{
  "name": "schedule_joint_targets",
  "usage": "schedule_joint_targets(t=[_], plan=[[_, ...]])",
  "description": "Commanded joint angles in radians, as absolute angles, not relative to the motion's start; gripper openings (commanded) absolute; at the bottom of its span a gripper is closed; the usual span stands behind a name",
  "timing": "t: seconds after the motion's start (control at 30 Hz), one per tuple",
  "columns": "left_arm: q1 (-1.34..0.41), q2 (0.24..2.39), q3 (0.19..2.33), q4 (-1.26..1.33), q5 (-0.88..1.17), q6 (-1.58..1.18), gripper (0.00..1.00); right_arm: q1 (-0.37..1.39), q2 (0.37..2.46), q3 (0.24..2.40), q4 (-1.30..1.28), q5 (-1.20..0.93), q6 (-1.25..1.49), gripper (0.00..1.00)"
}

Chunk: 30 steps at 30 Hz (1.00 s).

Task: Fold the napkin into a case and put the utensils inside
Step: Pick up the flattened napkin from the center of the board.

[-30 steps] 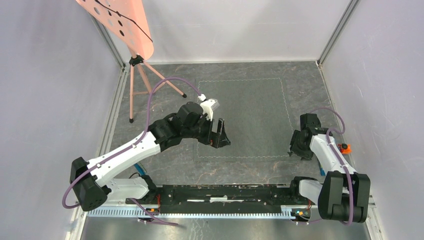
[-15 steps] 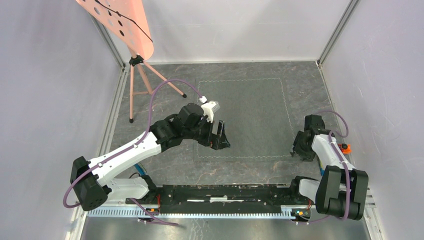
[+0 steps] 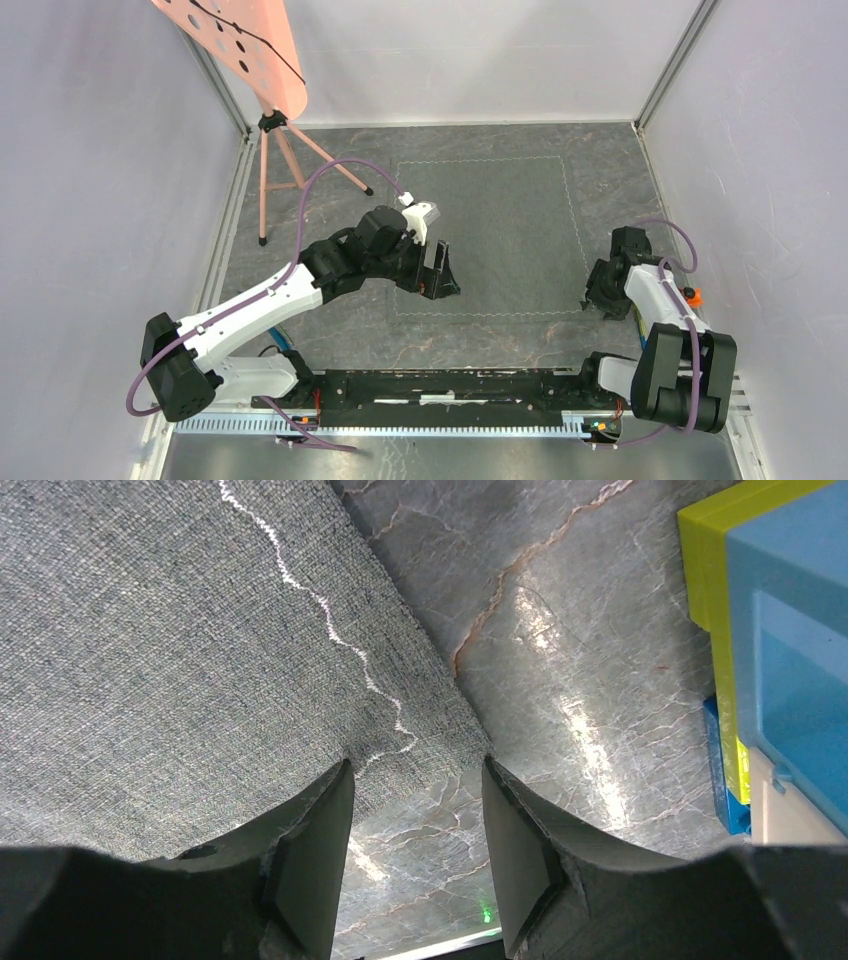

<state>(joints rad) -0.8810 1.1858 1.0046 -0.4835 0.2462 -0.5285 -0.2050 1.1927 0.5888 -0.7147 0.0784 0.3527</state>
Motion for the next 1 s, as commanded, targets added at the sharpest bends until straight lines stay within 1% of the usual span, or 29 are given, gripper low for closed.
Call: schedule_joint_targets(t=[0.0,0.2,0.23,0.4,0.5,0.6,0.67,0.7,0.73,0.83,0.97], plan=[[-0.874,1.184,1.006,-0.472,0.268,-0.478,0.96,-0.211,1.227,0.593,-0.671,0.081,0.372,0.56],[-0.871,1.186,0.999,-0.475,0.257,-0.476,0.96,-0.221,1.247,0.557,-0.625,0.119,0.373,0.56],[-0.871,1.187,1.000,-0.477,0.254,-0.476,0.96,-0.224,1.247,0.552,-0.620,0.120,0.373,0.55],[-0.871,1.204,0.994,-0.477,0.243,-0.476,0.96,-0.226,1.229,0.537,-0.599,0.112,0.369,0.35],[-0.871,1.224,0.995,-0.499,0.210,-0.480,0.97,-0.226,1.210,0.538,-0.602,0.088,0.359,0.28],[-0.871,1.235,1.009,-0.561,0.110,-0.508,1.00,-0.225,1.175,0.525,-0.597,0.052,0.352,0.25],[-0.869,1.224,0.998,-0.591,0.028,-0.590,1.00,-0.224,1.144,0.503,-0.580,0.027,0.348,0.23],[-0.870,1.212,0.986,-0.605,0.003,-0.657,1.00,-0.224,1.127,0.494,-0.568,0.010,0.340,0.13],[-0.869,1.200,0.969,-0.608,-0.030,-0.711,1.00,-0.225,1.110,0.484,-0.558,0.003,0.334,0.01],[-0.868,1.185,0.942,-0.647,-0.059,-0.887,1.00,-0.226,1.085,0.473,-0.565,0.023,0.320,0.00],[-0.868,1.185,0.895,-0.777,-0.138,-1.196,1.00,-0.225,1.058,0.495,-0.584,0.029,0.354,0.00]])
